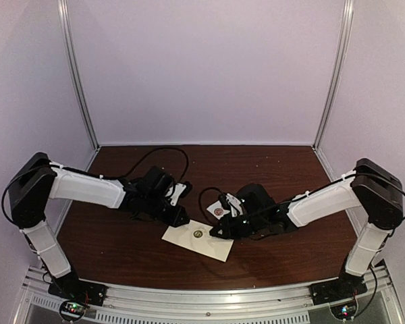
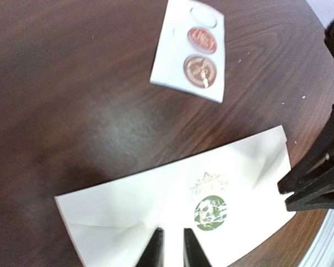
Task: Place the letter into the envelope and seal it
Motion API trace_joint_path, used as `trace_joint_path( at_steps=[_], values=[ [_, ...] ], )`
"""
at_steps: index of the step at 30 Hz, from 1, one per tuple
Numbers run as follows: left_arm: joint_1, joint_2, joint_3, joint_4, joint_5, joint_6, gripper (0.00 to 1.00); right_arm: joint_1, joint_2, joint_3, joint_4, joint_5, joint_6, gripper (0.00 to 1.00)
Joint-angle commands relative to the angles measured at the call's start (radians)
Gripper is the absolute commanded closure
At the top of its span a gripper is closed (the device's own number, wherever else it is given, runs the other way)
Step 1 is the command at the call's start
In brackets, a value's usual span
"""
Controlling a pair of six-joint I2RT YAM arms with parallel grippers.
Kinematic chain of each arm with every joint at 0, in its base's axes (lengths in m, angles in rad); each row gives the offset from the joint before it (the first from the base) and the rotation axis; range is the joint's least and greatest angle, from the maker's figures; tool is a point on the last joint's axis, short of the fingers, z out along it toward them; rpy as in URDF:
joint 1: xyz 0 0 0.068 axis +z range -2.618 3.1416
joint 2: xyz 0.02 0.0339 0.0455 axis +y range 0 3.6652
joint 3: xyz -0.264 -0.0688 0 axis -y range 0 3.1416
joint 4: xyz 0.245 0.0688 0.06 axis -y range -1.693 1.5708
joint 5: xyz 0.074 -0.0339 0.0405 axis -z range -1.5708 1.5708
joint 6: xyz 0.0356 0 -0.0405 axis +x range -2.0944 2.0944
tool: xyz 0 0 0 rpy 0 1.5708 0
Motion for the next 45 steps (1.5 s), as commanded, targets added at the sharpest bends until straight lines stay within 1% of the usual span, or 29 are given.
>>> trace_joint_path(
  at_steps=[1,4,5,7,10,12,15,17,21,22,25,27,29,30,34,35,37,39,41,45],
  values=[
    [0.028,-0.2,-0.022,0.021,-0.193,-0.037,0.71,-0.004,-0.154,0.019,-0.079,0.1,-0.098,0.67],
    [0.053,-0.274,-0.031,0.063,-0.269,-0.043,0.41,-0.022,-0.197,0.046,-0.122,0.161,-0.155,0.36],
    [0.061,-0.285,-0.028,0.08,-0.277,-0.041,0.34,-0.033,-0.203,0.057,-0.131,0.183,-0.176,0.27],
    [0.079,-0.291,-0.012,0.117,-0.297,-0.044,0.25,-0.06,-0.203,0.08,-0.151,0.214,-0.219,0.15],
    [0.117,-0.277,0.01,0.196,-0.319,-0.031,0.18,-0.114,-0.19,0.114,-0.171,0.269,-0.289,0.06],
    [0.175,-0.26,0.027,0.227,-0.311,0.006,0.16,-0.17,-0.179,0.124,-0.172,0.289,-0.329,0.04],
    [0.284,-0.246,0.055,0.2,-0.331,0.08,0.15,-0.295,-0.182,0.116,-0.17,0.319,-0.398,0.02],
    [0.388,-0.275,0.017,0.226,-0.307,0.099,0.15,-0.386,-0.198,0.095,-0.16,0.335,-0.438,0.02],
    [0.638,-0.386,-0.157,0.371,-0.186,0.092,0.15,-0.615,-0.267,0.017,-0.094,0.299,-0.475,0.01],
    [0.722,-0.418,-0.225,0.413,-0.168,0.089,0.14,-0.676,-0.289,-0.006,-0.065,0.277,-0.479,0.01],
    [0.902,-0.511,-0.385,0.548,-0.155,0.05,0.08,-0.849,-0.356,-0.091,0.032,0.249,-0.481,0.0],
    [0.983,-0.56,-0.494,0.667,-0.183,0.026,0.04,-0.95,-0.399,-0.158,0.128,0.247,-0.467,0.0],
    [0.995,-0.587,-0.577,0.769,-0.294,0.04,0.02,-1.016,-0.442,-0.24,0.239,0.281,-0.456,0.0],
    [0.995,-0.585,-0.613,0.828,-0.325,0.057,0.02,-1.032,-0.46,-0.283,0.305,0.314,-0.46,0.0],
    [0.995,-0.508,-0.718,1.079,-0.363,0.102,0.02,-1.037,-0.479,-0.453,0.611,0.45,-0.526,0.0],
    [0.995,-0.481,-0.721,1.108,-0.365,0.103,0.02,-1.037,-0.477,-0.481,0.665,0.455,-0.542,0.0],
    [0.989,-0.458,-0.697,1.097,-0.354,0.118,0.02,-1.037,-0.479,-0.517,0.736,0.491,-0.566,0.0],
    [0.984,-0.41,-0.694,1.13,-0.373,0.125,0.02,-1.037,-0.463,-0.546,0.808,0.498,-0.585,0.0],
    [0.985,-0.388,-0.681,1.116,-0.381,0.122,0.02,-1.037,-0.449,-0.571,0.865,0.512,-0.597,0.0],
    [0.983,-0.377,-0.687,1.135,-0.382,0.12,0.02,-1.036,-0.426,-0.593,0.92,0.515,-0.601,0.01]
  ],
)
